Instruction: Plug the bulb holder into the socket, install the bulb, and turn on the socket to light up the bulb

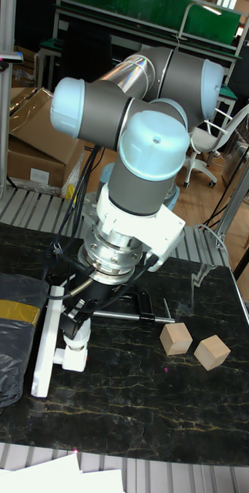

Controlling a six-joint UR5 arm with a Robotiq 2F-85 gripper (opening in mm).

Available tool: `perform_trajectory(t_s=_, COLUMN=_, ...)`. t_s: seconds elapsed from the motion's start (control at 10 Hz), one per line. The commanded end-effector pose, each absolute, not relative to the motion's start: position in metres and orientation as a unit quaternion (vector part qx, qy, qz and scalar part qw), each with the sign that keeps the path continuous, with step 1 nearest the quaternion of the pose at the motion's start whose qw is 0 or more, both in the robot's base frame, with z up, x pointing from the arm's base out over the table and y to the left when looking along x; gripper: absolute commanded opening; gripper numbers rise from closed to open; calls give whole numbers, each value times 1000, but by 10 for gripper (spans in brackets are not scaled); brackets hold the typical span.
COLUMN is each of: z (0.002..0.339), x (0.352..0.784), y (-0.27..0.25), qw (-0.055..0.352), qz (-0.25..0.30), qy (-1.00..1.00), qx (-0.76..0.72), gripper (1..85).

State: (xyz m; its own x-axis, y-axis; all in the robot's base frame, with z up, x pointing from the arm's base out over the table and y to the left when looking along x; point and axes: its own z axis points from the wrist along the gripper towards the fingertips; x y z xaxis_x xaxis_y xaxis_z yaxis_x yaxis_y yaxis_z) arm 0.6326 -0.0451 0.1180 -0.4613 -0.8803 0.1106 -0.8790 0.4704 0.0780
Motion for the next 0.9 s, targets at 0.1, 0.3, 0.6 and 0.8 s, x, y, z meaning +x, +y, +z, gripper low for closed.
perform_trajectory(t_s=0.1, z=118, x=638, y=-41, qw=55, qz=-20, qy=-871, qx=488, gripper=10)
perform_trajectory(t_s=0.3, z=116, x=641, y=-38, qw=49, qz=-23, qy=-886, qx=460, gripper=17)
perform_trajectory(t_s=0.6, z=114, x=646, y=-31, qw=37, qz=-31, qy=-889, qx=456, gripper=167)
perform_trajectory(t_s=0.8, z=114, x=651, y=-30, qw=25, qz=-32, qy=-888, qx=458, gripper=273)
